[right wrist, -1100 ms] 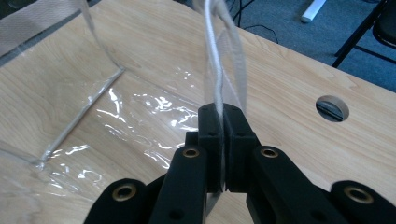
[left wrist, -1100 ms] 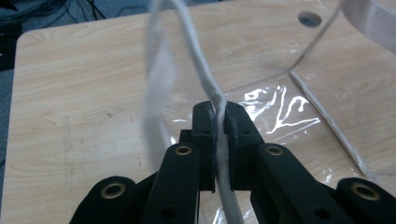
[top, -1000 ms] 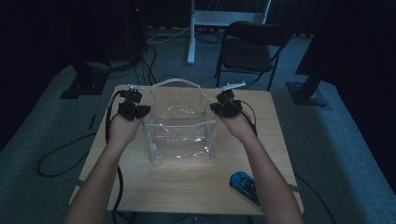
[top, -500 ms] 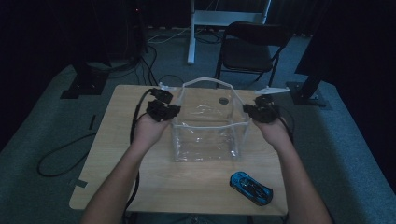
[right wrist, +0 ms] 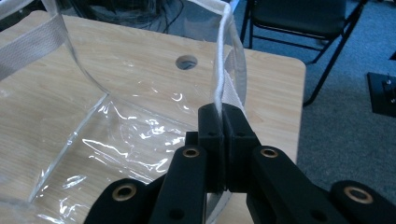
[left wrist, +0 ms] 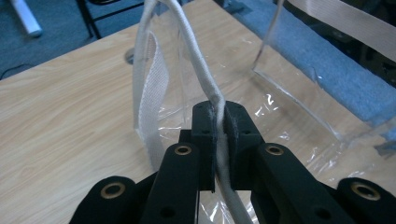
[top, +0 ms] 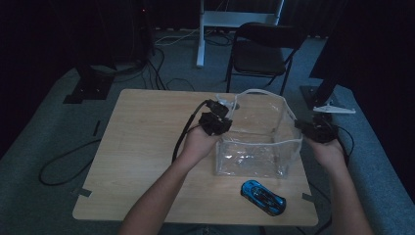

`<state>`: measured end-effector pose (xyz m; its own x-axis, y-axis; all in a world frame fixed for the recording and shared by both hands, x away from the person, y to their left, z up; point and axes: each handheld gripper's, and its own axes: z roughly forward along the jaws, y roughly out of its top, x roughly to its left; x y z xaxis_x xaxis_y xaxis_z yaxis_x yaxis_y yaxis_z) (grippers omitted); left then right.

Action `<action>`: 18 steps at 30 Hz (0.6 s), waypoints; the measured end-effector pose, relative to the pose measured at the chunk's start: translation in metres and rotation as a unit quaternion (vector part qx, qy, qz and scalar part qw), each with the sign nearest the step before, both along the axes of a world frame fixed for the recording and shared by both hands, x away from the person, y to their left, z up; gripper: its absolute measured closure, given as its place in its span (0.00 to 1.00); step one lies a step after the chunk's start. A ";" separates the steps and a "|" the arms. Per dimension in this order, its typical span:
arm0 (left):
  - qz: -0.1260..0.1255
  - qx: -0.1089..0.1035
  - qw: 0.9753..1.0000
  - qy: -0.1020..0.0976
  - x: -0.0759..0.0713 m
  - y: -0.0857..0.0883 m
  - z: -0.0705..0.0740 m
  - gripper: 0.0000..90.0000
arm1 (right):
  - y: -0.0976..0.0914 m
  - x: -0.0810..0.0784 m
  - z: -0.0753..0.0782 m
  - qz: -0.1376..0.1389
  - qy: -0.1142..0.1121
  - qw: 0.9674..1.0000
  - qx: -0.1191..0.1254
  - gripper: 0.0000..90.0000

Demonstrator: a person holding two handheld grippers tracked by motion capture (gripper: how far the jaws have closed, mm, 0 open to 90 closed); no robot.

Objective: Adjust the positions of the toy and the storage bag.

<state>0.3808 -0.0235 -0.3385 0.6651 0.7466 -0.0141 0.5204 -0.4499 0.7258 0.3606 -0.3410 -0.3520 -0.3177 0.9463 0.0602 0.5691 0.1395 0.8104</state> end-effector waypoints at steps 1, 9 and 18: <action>-0.003 0.004 1.000 -0.004 -0.003 -0.004 0.000 0.93 | -0.003 -0.002 -0.001 0.000 -0.001 1.000 0.000 0.97; -0.011 0.020 1.000 -0.016 -0.013 -0.017 -0.005 0.93 | -0.011 -0.009 -0.013 0.002 0.005 1.000 0.004 0.97; -0.009 -0.011 1.000 -0.018 -0.011 -0.015 -0.008 0.69 | -0.009 -0.016 -0.019 0.018 -0.001 1.000 0.017 0.64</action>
<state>0.3703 -0.0387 -0.3466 0.6789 0.7342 -0.0067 0.4864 -0.4429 0.7532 0.3449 -0.3498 -0.3713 -0.3510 0.9320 0.0902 0.5619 0.1326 0.8165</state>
